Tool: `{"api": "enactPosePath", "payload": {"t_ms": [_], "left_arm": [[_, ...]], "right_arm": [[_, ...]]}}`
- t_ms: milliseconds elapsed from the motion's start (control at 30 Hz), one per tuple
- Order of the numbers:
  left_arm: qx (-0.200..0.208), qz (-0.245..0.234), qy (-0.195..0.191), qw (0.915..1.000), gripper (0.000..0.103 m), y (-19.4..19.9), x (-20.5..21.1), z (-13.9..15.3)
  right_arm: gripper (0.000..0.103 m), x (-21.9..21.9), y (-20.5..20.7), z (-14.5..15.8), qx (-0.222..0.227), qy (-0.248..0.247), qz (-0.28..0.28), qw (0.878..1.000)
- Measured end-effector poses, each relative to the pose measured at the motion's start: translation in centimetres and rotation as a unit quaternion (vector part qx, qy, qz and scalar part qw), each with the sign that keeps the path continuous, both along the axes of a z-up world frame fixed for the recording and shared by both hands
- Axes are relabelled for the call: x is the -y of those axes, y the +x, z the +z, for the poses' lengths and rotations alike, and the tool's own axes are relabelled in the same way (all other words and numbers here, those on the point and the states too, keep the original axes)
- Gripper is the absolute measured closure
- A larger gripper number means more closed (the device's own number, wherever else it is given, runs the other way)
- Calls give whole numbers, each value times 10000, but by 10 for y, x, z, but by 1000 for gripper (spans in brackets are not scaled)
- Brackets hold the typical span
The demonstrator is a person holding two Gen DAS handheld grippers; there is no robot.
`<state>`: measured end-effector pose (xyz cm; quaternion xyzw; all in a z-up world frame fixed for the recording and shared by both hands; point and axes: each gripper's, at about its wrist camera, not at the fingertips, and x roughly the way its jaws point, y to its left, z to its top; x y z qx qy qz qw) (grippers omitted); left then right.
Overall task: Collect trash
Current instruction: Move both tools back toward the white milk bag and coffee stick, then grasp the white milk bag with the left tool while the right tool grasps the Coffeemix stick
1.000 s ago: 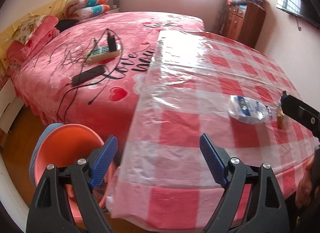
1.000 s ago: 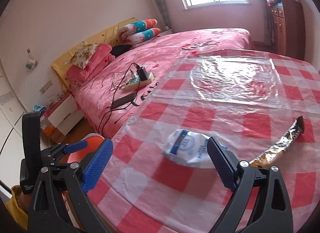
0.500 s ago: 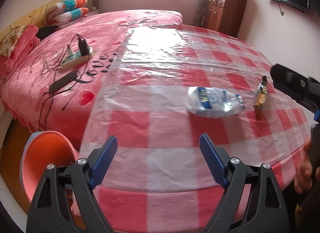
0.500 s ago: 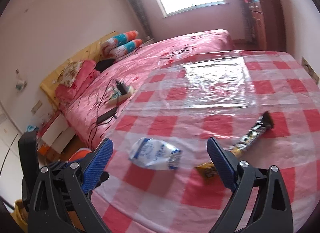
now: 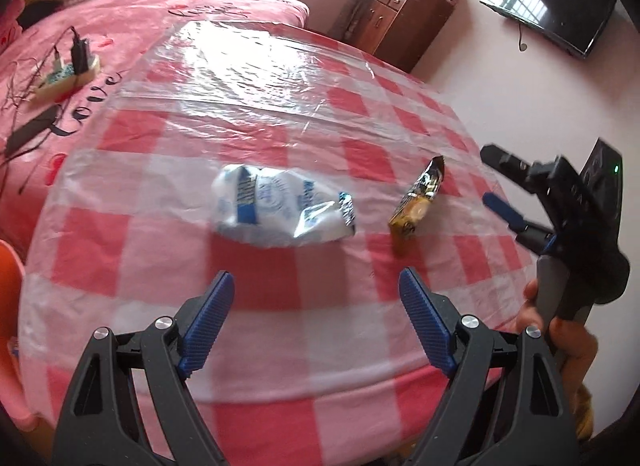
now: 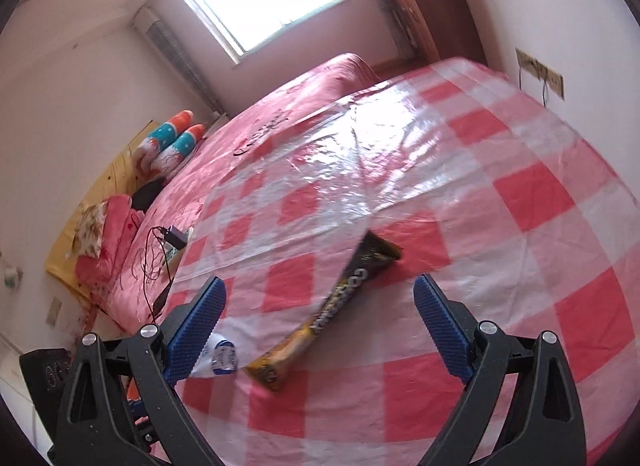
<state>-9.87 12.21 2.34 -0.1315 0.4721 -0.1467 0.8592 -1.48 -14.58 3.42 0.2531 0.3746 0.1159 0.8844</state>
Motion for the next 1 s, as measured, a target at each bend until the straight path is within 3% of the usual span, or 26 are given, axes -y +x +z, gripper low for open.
{"api": "enactPosePath", "payload": {"t_ms": [167, 533, 767, 1000], "left_arm": [[-68, 119, -78, 9999, 18, 20, 6, -5], [-64, 59, 160, 9998, 18, 58, 27, -11], [60, 0, 886, 9961, 18, 83, 43, -13], [75, 230, 1025, 9944, 18, 96, 37, -13]], "right_arm": [[10, -1, 7, -7, -37, 20, 182, 9998], [30, -19, 25, -20, -166, -110, 561, 9982], [38, -29, 41, -24, -173, -194, 766, 9967], [49, -40, 57, -29, -363, -427, 1000, 9934]]}}
